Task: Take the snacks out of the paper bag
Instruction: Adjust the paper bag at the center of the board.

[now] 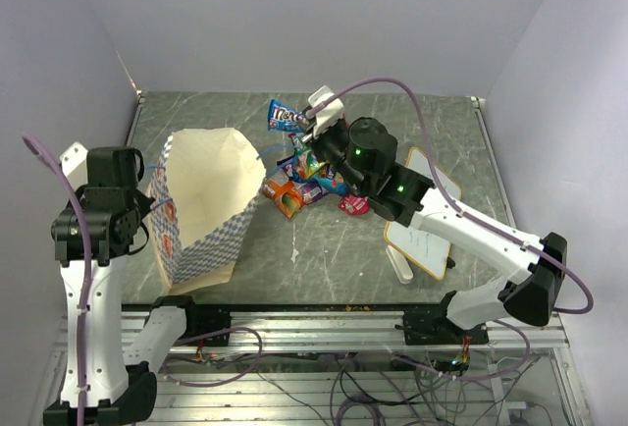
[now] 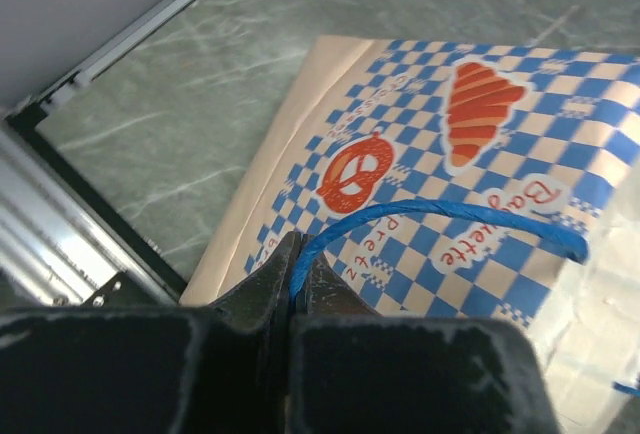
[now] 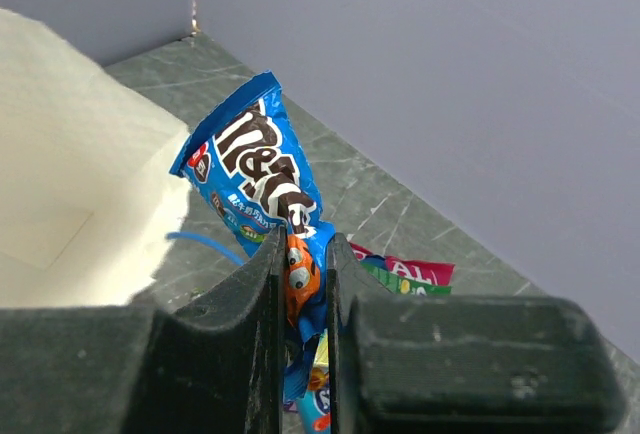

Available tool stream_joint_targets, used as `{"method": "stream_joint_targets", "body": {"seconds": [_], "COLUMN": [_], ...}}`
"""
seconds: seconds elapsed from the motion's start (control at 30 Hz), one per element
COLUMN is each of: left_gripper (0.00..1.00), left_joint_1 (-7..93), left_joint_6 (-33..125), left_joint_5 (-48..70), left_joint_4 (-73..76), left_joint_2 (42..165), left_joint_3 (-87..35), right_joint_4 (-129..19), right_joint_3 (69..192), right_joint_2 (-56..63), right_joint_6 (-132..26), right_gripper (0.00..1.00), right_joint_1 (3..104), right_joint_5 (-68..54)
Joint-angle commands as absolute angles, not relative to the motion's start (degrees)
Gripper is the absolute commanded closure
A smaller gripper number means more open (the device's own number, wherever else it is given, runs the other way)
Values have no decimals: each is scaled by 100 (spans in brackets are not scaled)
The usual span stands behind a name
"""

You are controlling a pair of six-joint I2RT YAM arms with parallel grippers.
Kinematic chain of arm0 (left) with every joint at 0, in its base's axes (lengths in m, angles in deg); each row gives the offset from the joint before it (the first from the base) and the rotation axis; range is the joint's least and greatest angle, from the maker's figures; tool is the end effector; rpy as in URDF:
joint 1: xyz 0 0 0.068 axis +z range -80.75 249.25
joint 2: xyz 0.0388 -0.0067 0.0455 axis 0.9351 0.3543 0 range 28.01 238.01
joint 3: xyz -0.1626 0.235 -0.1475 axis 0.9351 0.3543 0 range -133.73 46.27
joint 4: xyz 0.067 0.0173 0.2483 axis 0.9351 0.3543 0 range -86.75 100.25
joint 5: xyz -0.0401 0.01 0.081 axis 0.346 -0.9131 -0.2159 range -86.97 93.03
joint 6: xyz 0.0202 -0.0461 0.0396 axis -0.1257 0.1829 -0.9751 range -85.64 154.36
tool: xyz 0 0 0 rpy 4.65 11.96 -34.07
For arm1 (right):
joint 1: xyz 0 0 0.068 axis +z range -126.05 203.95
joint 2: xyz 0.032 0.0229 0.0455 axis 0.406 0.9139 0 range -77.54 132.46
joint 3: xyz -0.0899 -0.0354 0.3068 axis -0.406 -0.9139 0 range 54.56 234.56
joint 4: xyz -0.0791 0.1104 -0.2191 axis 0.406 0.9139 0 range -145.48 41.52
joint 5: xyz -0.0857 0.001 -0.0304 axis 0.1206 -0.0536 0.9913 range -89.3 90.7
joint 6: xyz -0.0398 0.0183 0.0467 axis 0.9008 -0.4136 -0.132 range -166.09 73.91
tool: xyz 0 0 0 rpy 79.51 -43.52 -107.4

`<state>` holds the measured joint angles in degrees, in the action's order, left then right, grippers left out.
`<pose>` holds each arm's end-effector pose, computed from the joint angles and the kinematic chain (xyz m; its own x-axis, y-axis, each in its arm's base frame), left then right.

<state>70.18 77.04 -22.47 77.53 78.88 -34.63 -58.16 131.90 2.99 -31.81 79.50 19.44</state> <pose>0.0852 0.0226 0.4469 -0.2939 -0.6167 -0.7302 -0.7104 0.6521 -0.2648 0.2017 0.2658 0.4688 0.1429 -0.2047 -0.9683 -0.5820 0.7740 -0.2495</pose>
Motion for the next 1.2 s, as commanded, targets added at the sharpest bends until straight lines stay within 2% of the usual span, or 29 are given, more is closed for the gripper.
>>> {"method": "stream_joint_targets", "body": {"seconds": [0.0,0.1,0.23,0.4,0.57,0.7,0.77,0.83,0.87,0.93,1.0,1.03,1.17], "left_gripper": [93,93,93,93,93,92,86,73,65,42,22,16,13], "left_joint_1": [7043,7039,7045,7039,7040,7037,7039,7039,7039,7041,7039,7039,7039], "left_joint_6": [8640,9233,10083,10556,11023,11193,11133,10875,10782,10718,10663,10624,10468], "left_joint_5": [-3104,-3200,-2780,-2515,-1973,-2436,-2887,-3166,-3237,-3325,-3407,-3475,-3765], "left_joint_4": [8351,8435,8384,8004,7849,8442,8806,8910,8912,8908,8907,8912,8908], "left_joint_2": [7492,7261,7201,7213,7169,6871,6729,6604,6530,6356,6201,6137,5984], "left_joint_3": [-2963,-2497,-2014,-1984,-1452,-1726,-2058,-2368,-2512,-2730,-2900,-2990,-3273], "right_joint_4": [-5793,-5755,-5840,-5753,-5689,-5672,-5676,-5672,-5667,-5650,-5618,-5600,-5470], "right_joint_3": [13335,13374,13335,13387,13322,13243,13205,13160,13142,13100,13073,13068,13106], "right_joint_2": [271,273,259,320,343,332,315,305,299,301,313,327,349], "right_joint_6": [-3390,-3462,-3509,-3501,-3552,-3584,-3633,-3707,-3752,-3840,-3921,-3987,-4208], "right_gripper": [100,100,100,100,100,100,100,100,100,100,100,100,100], "right_joint_1": [7713,7561,7402,7306,7232,7196,7178,7177,7169,7170,7149,7131,7080], "right_joint_5": [1821,1690,1484,1323,1121,982,925,876,859,883,921,953,1003]}}
